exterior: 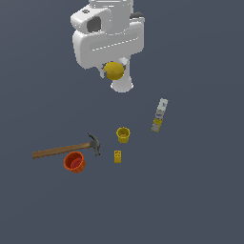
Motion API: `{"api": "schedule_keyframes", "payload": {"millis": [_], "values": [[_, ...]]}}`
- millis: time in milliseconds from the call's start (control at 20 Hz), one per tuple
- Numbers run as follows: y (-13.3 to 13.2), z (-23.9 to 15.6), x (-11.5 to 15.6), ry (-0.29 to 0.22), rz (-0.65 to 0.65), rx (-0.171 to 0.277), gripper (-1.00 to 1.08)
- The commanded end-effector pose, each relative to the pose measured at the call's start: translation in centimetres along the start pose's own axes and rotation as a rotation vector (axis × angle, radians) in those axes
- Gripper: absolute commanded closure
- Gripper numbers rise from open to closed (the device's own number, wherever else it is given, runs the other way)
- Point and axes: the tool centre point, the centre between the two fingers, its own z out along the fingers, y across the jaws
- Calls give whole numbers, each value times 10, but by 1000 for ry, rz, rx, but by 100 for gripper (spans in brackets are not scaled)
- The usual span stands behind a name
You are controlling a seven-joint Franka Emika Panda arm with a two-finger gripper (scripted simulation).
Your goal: Pick up a designated object from a clutter of objects.
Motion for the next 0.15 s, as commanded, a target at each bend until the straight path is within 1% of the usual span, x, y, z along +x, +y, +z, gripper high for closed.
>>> {"api": "schedule_keyframes", "payload": {"millis": [0,100], "values": [[3,-5,-1,0,-1,-1,108],[4,-6,-2,0,-1,-1,108]]}}
